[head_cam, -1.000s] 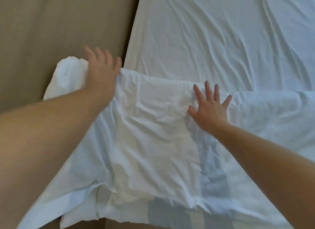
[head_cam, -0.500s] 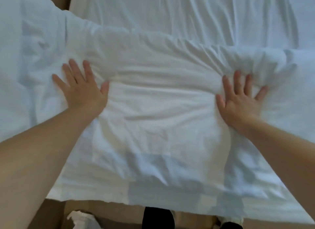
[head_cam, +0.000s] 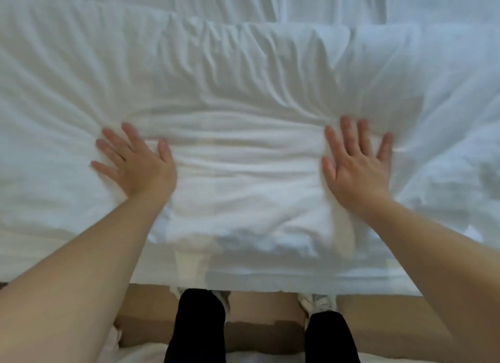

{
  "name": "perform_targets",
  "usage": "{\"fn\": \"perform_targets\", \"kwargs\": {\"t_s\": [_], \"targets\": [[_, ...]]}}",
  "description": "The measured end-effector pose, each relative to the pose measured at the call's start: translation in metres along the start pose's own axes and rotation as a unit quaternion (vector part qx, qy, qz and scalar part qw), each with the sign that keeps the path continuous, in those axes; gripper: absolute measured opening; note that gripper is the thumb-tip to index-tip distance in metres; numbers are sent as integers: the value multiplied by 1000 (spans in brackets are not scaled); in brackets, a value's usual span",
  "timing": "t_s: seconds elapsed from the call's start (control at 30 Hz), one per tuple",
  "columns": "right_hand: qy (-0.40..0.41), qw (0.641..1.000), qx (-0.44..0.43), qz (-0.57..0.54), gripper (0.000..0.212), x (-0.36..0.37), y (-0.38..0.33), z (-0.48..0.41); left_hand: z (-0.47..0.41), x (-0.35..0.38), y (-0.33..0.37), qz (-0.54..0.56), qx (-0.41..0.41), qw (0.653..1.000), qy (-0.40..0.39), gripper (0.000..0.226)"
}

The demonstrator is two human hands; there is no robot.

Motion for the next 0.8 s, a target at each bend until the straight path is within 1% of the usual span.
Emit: {"fn": "perform_targets", "kwargs": {"t_s": [0.03,0.07,0.1,0.17,0.2,0.23,0.27,0.33,0.37,0.43,0.47,0.5,0.53,0.63,0.7,0.8], "targets": [[-12,999,34,-5,61,3,18,9,18,3,23,15,24,1000,-3,71],[-16,999,48,-14,61,2,25,17,40,10,50,22,82,996,-13,71],[-8,999,39,-28,61,-1,23,22,65,19,80,20,161,986,-29,70],[24,998,-32,-55,60,-8,3,30,117,43,133,-2,315,947,-59,69],[34,996,-71,-52,60,-5,-6,36,137,54,150,-19,365,928,-73,68],[33,994,-92,-39,59,3,-8,42,150,63,159,-40,394,914,-85,67],[16,996,-88,-24,60,14,-1,47,157,69,158,-67,407,906,-93,66],[-27,999,-32,-6,62,35,29,58,159,73,134,-126,410,898,-98,65],[-52,999,4,1,64,43,45,64,155,68,116,-150,398,900,-94,66],[-114,991,71,7,68,49,70,78,141,50,76,-184,345,917,-83,68],[-139,986,91,-2,69,45,74,84,132,37,57,-201,315,924,-85,68],[-155,983,94,-11,70,38,70,89,123,25,39,-217,291,927,-92,68],[-160,984,76,-17,69,28,59,93,115,11,23,-232,277,927,-101,69],[-134,990,-29,-33,66,-6,-5,100,84,-32,-18,-260,247,928,-105,68],[-131,987,-75,-57,65,-29,-62,99,57,-63,-47,-284,223,927,-97,68],[-123,979,-137,-84,66,-63,-160,87,9,-107,-96,-339,213,914,-72,66]]}}
Point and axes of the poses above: each hand's wrist, its own z-axis away from the middle knuckle, its own x-axis out of the palm, y = z × x, the point moved 5 cm from there along -z, towards the middle knuckle, and after that the axes turned 12 degrees about z, right-handed, at the moved point
